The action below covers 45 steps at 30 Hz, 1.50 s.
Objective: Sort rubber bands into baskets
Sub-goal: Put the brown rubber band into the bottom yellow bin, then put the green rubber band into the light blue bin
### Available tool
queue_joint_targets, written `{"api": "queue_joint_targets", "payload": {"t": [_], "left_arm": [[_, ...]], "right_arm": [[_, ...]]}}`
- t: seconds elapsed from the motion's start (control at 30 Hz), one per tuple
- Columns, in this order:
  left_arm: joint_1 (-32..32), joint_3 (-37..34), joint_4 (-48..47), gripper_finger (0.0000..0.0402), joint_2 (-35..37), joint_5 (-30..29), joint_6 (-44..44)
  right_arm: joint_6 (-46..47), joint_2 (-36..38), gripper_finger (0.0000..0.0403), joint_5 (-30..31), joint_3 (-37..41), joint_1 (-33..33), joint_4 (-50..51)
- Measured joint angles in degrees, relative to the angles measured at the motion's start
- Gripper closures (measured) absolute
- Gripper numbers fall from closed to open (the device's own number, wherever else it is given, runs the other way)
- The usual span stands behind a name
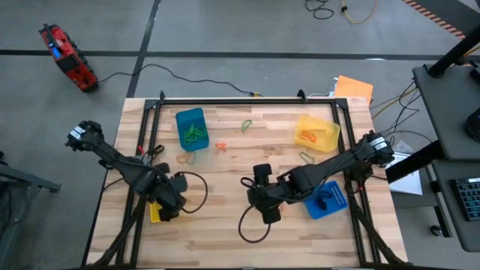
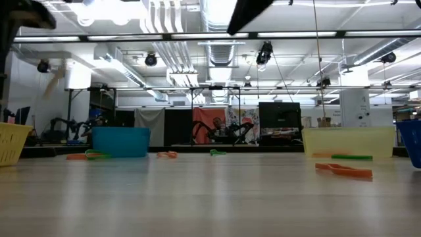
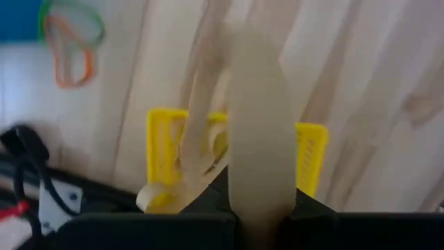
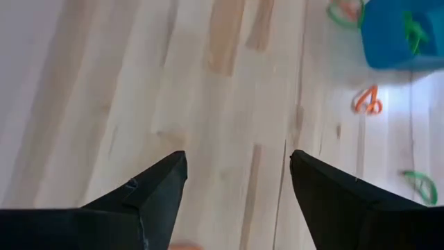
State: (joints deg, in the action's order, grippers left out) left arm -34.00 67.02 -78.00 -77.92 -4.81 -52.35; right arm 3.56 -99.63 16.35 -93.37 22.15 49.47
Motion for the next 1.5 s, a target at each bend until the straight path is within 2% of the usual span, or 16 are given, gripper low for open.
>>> {"api": "queue_joint_targets", "payload": {"t": [0.13,0.27,0.47,0.77,0.9,1.27,1.37,1.5], "left_arm": [[0.0,-4.1,0.0,0.0402,1.2,1.3,-5.9],[0.0,-8.0,-0.2,0.0401,2.6,4.6,-15.5],[-0.1,-13.1,1.9,0.0401,3.5,5.4,-23.7],[0.0,-14.1,3.5,0.0397,1.5,4.1,-26.4],[-0.1,-13.4,5.3,0.0368,1.3,4.0,-25.0],[-0.1,-13.2,1.8,0.0237,1.3,5.8,-25.0],[-0.1,-13.2,1.5,0.0217,1.3,5.6,-25.1],[-0.1,-13.2,2.0,0.0211,1.4,3.5,-24.2]], "right_arm": [[1.8,0.2,0.0153,0.1,2.6,-0.2,0.1],[2.6,0.5,0.0151,0.1,3.7,-0.2,0.0],[2.4,1.0,0.0154,0.2,4.4,-0.2,-0.6],[2.4,1.1,0.0154,0.2,4.6,-0.2,-0.5],[2.4,1.1,0.0152,0.2,4.8,-0.2,-0.5],[3.0,1.1,0.0155,0.2,6.0,-0.2,-0.5],[3.1,1.1,0.0153,0.2,6.1,-0.2,-0.5],[3.2,1.1,0.0152,0.2,6.3,-0.2,-1.0]]}}
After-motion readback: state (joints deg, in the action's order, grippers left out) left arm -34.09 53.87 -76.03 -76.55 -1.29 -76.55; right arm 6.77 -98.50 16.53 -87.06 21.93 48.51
